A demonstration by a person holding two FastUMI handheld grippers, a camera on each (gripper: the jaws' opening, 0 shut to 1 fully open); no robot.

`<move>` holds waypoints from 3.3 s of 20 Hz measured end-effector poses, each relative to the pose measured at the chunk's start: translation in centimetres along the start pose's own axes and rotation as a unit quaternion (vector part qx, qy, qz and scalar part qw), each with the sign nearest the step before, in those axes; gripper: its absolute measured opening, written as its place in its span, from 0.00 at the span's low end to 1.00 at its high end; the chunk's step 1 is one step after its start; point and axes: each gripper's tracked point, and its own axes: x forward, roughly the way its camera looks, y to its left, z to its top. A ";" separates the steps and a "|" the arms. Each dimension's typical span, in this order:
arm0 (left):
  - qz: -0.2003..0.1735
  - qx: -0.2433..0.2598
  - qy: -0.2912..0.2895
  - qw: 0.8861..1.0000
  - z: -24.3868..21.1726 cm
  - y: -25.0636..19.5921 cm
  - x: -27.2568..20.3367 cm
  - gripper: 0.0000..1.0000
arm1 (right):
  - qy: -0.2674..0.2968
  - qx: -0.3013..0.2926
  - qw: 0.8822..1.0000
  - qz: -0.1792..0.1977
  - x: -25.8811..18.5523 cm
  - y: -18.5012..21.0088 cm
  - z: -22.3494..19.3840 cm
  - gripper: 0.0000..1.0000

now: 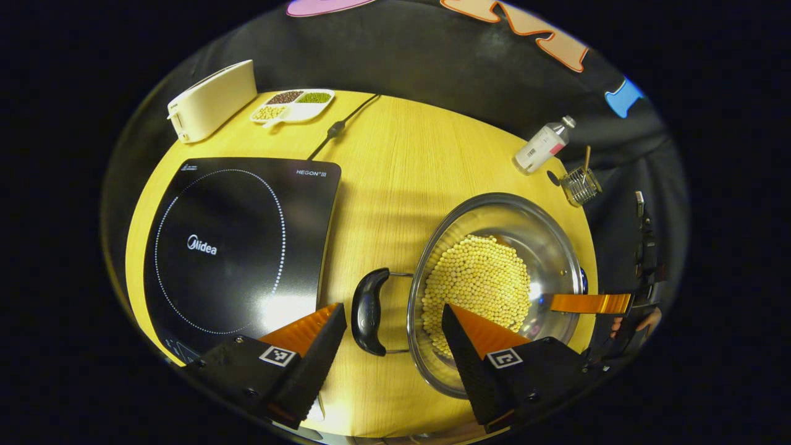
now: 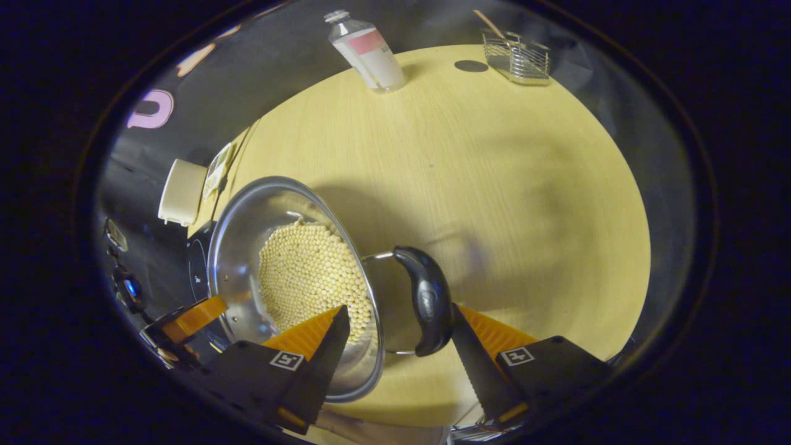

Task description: First push the handle of the pot to place it horizontally, then grasp the pot with both hands and set it on the induction cooktop.

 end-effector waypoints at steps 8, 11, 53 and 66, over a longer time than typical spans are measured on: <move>-0.010 0.020 0.040 0.999 0.2 -0.1 2.4 0.94 | 0.016 -0.012 0.998 0.063 2.0 0.5 1.0 0.80; -0.013 0.036 0.054 0.998 -0.1 -0.1 2.9 0.88 | 0.025 -0.011 0.996 0.086 2.3 0.2 0.8 0.55; -0.038 0.063 0.073 0.995 -2.5 13.4 -13.2 0.59 | -0.031 -0.031 0.991 0.128 3.0 0.2 0.7 0.52; -0.036 0.083 0.035 0.995 1.7 27.1 -14.4 0.58 | -0.034 -0.037 0.991 0.121 1.2 -2.8 2.9 0.46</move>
